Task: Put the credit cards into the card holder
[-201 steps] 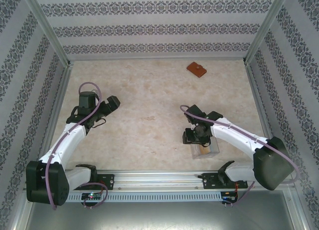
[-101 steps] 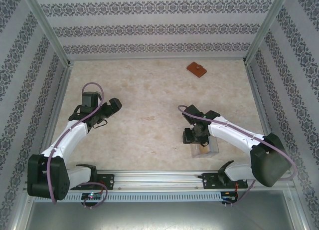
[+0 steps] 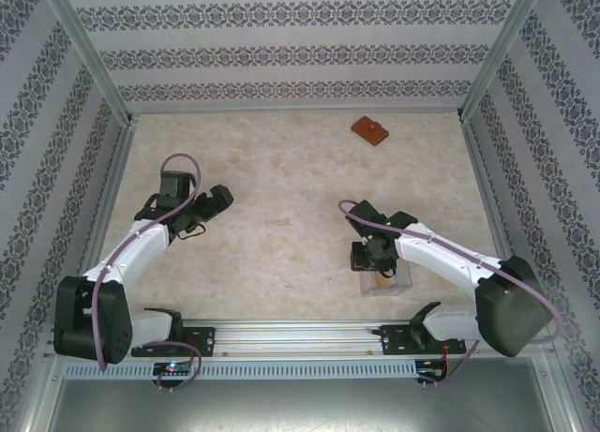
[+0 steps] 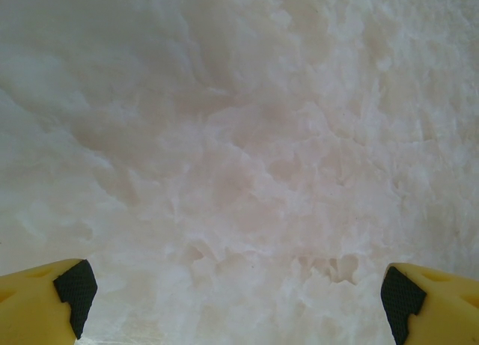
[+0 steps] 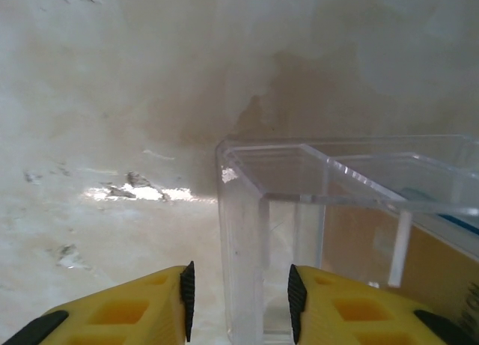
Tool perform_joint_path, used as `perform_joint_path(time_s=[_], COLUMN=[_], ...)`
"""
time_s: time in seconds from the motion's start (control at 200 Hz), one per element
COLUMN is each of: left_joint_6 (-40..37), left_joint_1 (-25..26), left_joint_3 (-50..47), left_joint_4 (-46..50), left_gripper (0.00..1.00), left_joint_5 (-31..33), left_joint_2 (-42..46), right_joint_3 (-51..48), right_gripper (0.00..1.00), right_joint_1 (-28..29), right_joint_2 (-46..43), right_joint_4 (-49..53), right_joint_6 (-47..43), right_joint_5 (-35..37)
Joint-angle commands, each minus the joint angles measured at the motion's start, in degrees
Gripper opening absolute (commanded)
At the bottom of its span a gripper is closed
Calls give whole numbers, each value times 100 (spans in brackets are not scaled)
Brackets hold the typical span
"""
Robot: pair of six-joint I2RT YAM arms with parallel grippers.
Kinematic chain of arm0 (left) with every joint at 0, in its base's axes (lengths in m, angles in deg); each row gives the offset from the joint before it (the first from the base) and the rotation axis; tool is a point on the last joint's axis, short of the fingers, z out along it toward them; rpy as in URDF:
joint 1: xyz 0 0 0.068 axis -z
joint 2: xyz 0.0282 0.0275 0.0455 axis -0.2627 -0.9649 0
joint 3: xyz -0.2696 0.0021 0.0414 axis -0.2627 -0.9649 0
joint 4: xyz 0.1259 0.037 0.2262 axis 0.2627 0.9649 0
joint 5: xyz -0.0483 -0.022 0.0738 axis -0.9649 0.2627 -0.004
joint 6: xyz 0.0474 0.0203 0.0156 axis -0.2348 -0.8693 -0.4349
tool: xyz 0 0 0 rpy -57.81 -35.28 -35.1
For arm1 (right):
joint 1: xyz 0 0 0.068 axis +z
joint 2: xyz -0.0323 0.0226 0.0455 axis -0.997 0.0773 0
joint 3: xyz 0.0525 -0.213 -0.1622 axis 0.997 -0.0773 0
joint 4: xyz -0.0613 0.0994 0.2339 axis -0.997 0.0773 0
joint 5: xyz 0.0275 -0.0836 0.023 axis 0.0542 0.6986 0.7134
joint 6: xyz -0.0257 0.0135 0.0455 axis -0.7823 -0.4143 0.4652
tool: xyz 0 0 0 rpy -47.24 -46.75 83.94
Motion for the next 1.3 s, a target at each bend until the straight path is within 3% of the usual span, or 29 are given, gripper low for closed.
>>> perform_joint_path(time_s=[0.0, 0.16, 0.45, 0.58, 0.685, 0.774, 1.024, 1.194, 1.294], left_joint_6=[61, 25, 80, 60, -9, 52, 355, -64, -200], left_joint_1=[66, 66, 66, 64, 58, 67, 149, 667, 1052], left_joint_3=[100, 125, 94, 294, 421, 291, -278, 99, 344], left_joint_4=[8, 85, 75, 139, 226, 147, -658, -531, -511], left_gripper=[99, 100, 99, 99, 99, 99, 100, 100, 99], left_joint_5=[39, 40, 137, -92, -282, -370, -884, -1195, -1489], left_joint_2=[45, 127, -172, -483, -548, -461, -175, -468, -794], right_joint_3=[-2, 224, 1737, 2657, 3346, 3557, 2135, 945, 429], right_gripper=[37, 20, 5, 9, 25, 31, 39, 51, 66], right_joint_1=[36, 123, 572, 1098, 1361, 1619, 1791, 1831, 1687], right_joint_2=[267, 561, 1999, 2673, 3105, 3158, 1759, 363, -151], right_joint_4=[-193, -414, -859, -897, -674, -580, -1478, -2283, -2349], right_joint_6=[-90, -574, -2595, -3801, -4157, -4294, -3597, -1631, -146], right_joint_5=[70, 56, 74, 75, 98, 394, 707, 1390, 1857])
